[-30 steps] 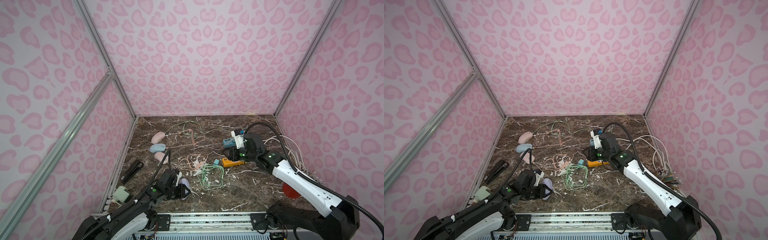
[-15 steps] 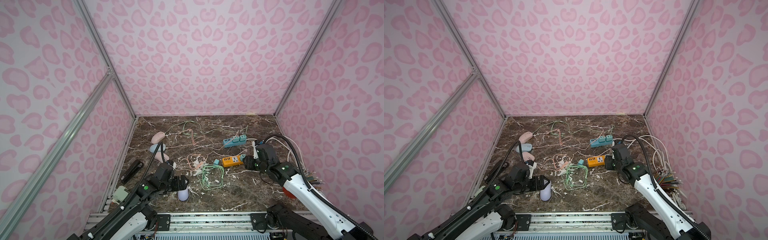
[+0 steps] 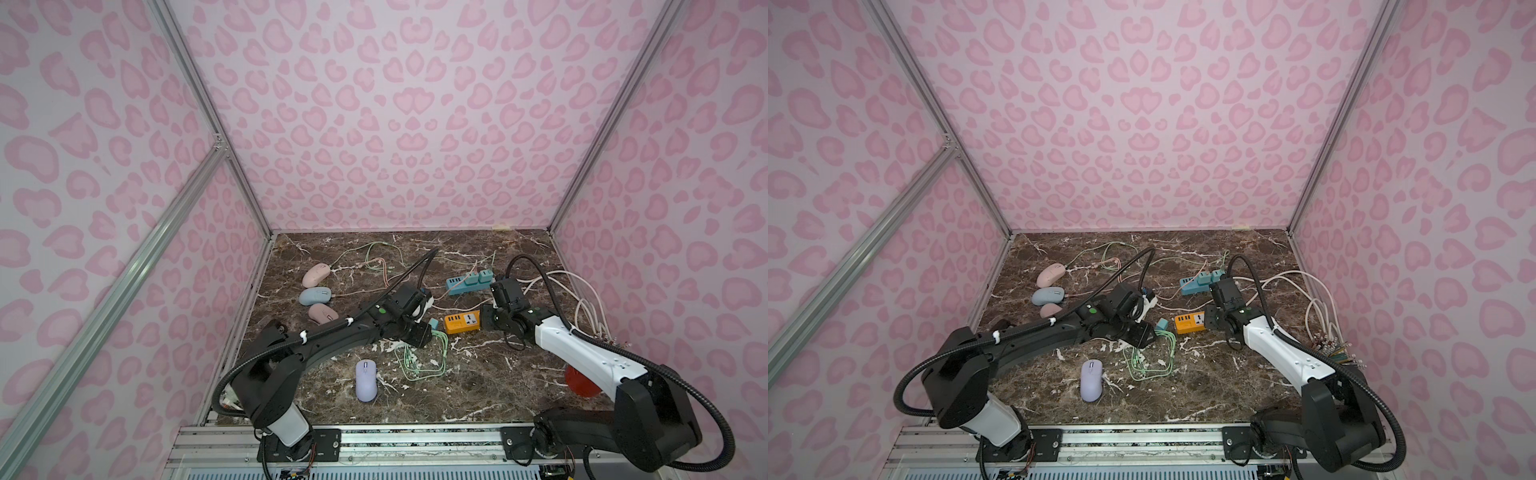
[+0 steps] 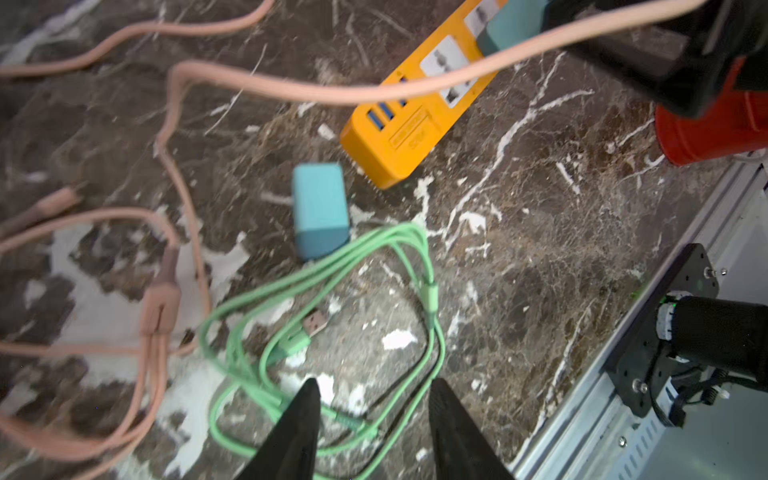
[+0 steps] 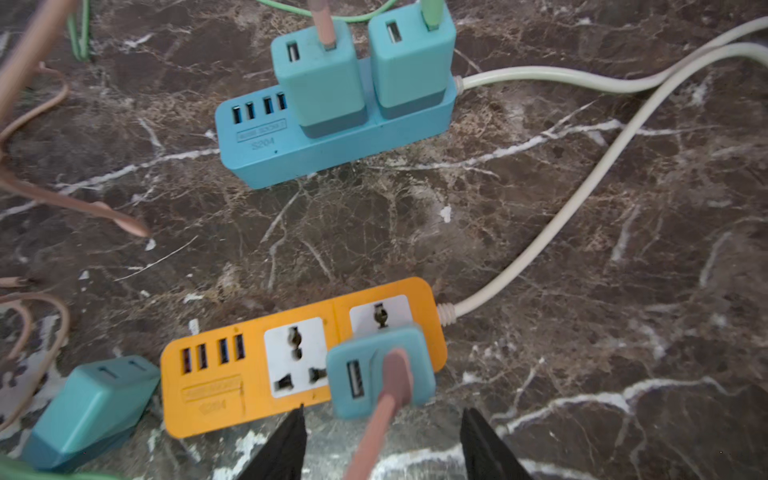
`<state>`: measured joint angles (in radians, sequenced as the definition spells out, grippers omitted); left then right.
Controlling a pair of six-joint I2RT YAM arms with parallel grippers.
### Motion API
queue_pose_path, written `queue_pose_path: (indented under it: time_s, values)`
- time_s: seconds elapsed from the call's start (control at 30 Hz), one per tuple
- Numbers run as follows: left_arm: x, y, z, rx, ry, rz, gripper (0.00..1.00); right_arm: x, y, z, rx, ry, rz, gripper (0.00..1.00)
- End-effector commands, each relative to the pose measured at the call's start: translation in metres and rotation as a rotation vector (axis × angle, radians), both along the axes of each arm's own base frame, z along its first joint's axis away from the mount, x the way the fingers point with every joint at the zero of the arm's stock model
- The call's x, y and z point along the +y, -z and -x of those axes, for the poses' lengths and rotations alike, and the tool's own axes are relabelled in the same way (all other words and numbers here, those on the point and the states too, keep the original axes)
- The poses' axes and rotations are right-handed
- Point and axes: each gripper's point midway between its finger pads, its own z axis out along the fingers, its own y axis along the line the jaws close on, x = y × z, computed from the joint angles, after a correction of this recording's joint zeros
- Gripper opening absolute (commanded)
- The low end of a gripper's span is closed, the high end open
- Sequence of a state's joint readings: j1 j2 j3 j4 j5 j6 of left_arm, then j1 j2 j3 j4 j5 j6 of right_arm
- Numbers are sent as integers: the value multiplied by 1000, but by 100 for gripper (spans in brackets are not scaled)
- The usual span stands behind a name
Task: Unplug the wireless mouse
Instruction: Remove the plug from the socket.
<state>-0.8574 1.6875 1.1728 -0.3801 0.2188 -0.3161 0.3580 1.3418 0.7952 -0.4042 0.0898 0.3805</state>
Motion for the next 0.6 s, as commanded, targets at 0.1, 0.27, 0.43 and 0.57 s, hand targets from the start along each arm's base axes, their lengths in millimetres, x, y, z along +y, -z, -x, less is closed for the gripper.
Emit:
queue_pose_path:
  time_s: [0.1,0.27,0.43,0.57]
  values:
    - [-45,-4,-31,-68,91,19,53,-3,1,-14,-38,-10,12,58]
    - [-65,13,-49,-72,110,-18,53,-3,3,-15,-44,-13,-12,53]
    - [-73,34,-58,-74,109,-72,53,-2,8,-14,-37,-13,-13,52]
    - [-78,48,-58,-77,134,-127,53,-3,8,-15,-41,-9,-5,52]
